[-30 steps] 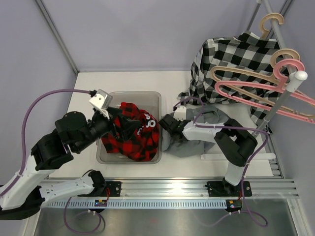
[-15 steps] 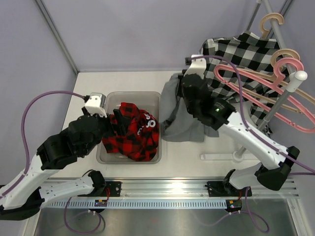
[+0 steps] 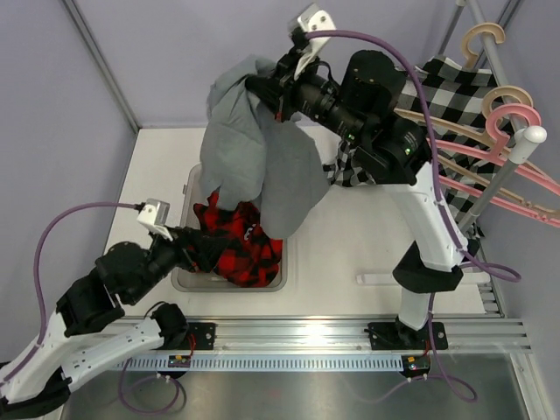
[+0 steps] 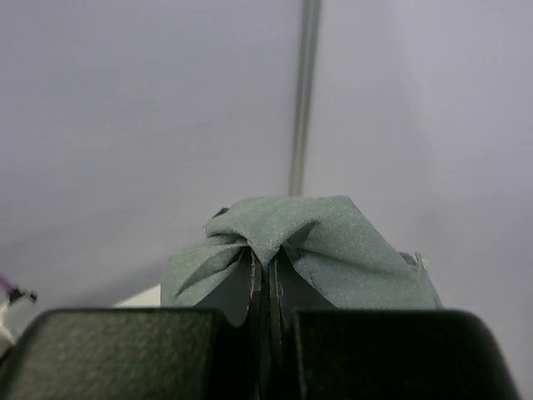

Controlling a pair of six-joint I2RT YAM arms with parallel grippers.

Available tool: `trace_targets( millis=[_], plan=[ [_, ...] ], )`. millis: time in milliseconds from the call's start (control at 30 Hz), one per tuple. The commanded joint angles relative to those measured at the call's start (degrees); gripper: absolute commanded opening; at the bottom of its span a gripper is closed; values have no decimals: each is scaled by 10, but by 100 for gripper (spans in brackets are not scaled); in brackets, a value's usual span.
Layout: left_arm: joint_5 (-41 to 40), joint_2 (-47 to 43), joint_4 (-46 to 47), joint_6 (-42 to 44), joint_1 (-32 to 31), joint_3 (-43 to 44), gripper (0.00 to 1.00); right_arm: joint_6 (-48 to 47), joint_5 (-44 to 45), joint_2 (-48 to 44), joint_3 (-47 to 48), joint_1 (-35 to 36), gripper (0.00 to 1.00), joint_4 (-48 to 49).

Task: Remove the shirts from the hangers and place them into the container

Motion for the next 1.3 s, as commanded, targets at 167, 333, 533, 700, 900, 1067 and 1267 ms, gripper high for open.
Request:
trace_targets(
  millis=[167, 333, 533, 700, 900, 1067, 1267],
  plan=[
    [184, -55, 257, 11, 1, -95, 99, -8, -290, 66, 6, -18, 0, 31],
    [181, 73, 274, 3, 1, -99, 97, 16, -298, 72, -32, -18, 0, 66],
    [100, 162, 357, -25, 31, -121, 99, 24, -289, 44, -65, -18, 0, 39],
    [62, 249, 360, -85, 99, -107, 99, 75, -292, 8, -113, -17, 0, 33],
    [29, 327, 349, -167, 168, -104, 99, 138, -279, -73, -234, -12, 0, -4],
    [49, 355, 330, -215, 224, -121, 99, 171, -225, -131, -339, 13, 1, -41],
    [73, 291, 371, -237, 308, -178, 99, 183, -204, -208, -472, 27, 1, -7]
  ],
)
